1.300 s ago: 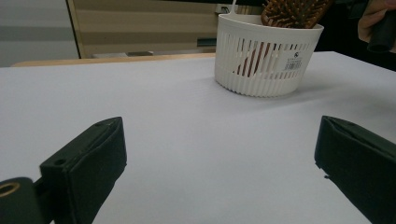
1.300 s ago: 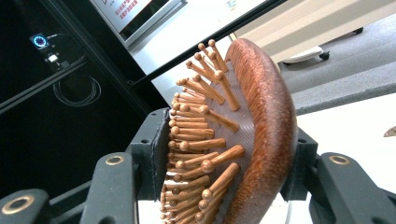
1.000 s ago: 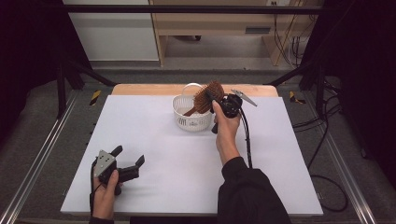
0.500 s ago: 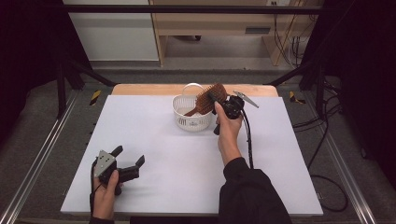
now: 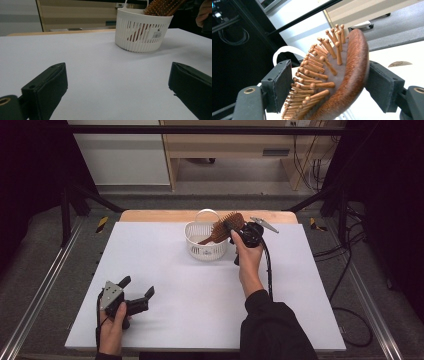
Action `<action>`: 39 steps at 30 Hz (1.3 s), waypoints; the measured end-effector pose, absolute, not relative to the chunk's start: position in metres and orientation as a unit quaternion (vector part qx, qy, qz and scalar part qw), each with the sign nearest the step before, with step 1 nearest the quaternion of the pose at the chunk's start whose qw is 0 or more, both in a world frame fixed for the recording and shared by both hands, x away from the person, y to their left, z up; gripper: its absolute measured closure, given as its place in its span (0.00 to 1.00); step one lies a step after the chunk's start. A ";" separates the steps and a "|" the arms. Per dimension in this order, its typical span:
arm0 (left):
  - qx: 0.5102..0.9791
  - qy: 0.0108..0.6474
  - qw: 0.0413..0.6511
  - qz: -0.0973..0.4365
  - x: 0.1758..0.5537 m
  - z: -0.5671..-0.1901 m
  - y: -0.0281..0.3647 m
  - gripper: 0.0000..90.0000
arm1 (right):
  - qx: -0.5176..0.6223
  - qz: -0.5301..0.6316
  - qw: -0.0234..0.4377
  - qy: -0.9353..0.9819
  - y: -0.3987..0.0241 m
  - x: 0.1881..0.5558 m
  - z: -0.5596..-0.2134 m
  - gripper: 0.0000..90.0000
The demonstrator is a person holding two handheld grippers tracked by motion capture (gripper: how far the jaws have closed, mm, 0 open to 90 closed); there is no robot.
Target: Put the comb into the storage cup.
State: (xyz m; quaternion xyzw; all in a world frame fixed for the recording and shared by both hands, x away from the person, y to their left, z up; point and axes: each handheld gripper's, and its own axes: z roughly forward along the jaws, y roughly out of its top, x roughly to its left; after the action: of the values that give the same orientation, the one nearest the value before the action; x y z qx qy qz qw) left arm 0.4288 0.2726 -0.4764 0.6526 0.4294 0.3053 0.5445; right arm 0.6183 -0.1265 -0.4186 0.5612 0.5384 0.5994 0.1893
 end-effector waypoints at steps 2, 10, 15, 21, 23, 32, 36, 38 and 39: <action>0.652 0.430 0.544 0.305 0.429 -0.476 0.273 0.02 | 0.555 0.589 0.204 0.550 -0.128 0.617 -0.418 0.24; 0.649 0.431 0.546 0.309 0.428 -0.476 0.275 0.02 | 0.540 0.561 0.245 0.577 -0.128 0.610 -0.413 0.14; 0.647 0.434 0.544 0.311 0.430 -0.476 0.276 0.01 | 0.533 0.551 0.266 0.584 -0.133 0.602 -0.409 0.08; 0.649 0.431 0.543 0.314 0.429 -0.476 0.276 0.01 | 0.524 0.546 0.283 0.589 -0.141 0.593 -0.406 0.08; 0.648 0.433 0.543 0.312 0.429 -0.476 0.276 0.01 | 0.523 0.545 0.285 0.589 -0.143 0.590 -0.406 0.08; 0.650 0.430 0.542 0.314 0.428 -0.476 0.275 0.01 | 0.507 0.541 0.283 0.608 -0.146 0.586 -0.405 0.11; 0.649 0.432 0.544 0.310 0.428 -0.476 0.274 0.01 | 0.496 0.547 0.279 0.614 -0.145 0.584 -0.399 0.11; 0.649 0.431 0.545 0.310 0.429 -0.476 0.274 0.01 | 0.490 0.547 0.280 0.618 -0.145 0.583 -0.397 0.11; 0.650 0.430 0.544 0.312 0.428 -0.476 0.274 0.01 | 0.488 0.547 0.277 0.622 -0.145 0.582 -0.396 0.11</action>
State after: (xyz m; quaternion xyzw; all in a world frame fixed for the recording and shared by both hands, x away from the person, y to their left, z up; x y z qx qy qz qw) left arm 0.4284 0.2737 -0.4761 0.6495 0.4304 0.3118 0.5438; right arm 0.5820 -0.1445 -0.3964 0.4875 0.6216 0.5469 0.2773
